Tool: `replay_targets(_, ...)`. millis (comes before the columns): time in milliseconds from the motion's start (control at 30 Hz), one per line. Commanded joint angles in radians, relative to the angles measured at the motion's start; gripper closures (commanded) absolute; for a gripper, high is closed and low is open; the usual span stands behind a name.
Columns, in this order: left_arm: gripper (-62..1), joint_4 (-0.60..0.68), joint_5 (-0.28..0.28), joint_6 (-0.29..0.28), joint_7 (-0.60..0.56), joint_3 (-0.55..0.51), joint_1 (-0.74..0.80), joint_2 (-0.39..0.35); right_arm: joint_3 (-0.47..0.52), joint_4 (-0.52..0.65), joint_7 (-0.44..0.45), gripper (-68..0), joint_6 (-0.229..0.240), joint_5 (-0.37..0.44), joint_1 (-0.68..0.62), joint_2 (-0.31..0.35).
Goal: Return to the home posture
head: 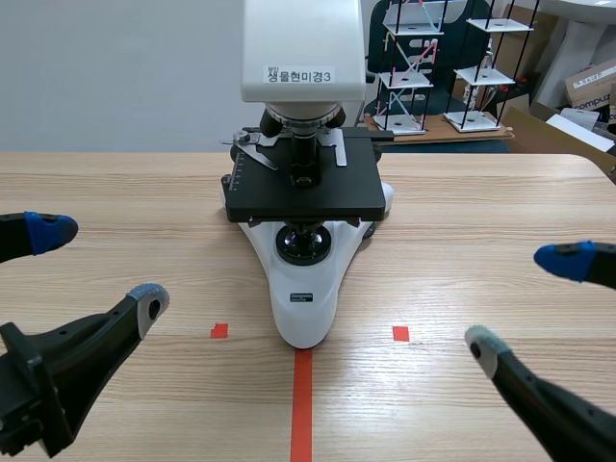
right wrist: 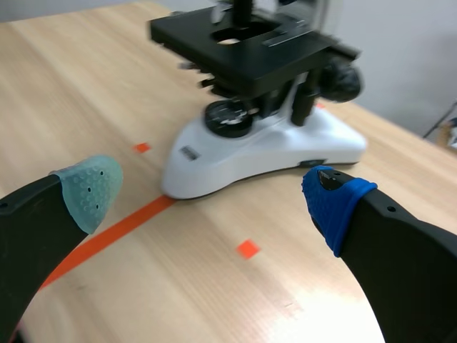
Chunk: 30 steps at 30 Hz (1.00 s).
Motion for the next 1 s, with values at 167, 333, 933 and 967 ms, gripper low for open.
replay_targets(167,-62.3,0.016,-0.007,0.005,-0.014,0.003,0.0,0.0,0.003,0.061,-0.01,-55.4,0.006,-0.004,-0.023,-0.032)
replay_targets(333,-62.3,0.016,-0.007,0.005,-0.014,0.003,0.0,0.0,0.005,0.061,-0.006,-55.3,0.002,-0.009,-0.023,-0.072)
replay_targets(933,-62.3,0.016,-0.007,0.005,-0.014,0.003,0.0,0.0,0.018,0.061,0.006,-67.9,0.003,-0.016,-0.056,-0.078)
replay_targets(967,-62.3,0.016,-0.008,0.005,-0.014,0.003,0.0,0.0,0.018,0.061,0.006,-67.9,0.003,-0.016,-0.056,-0.078)
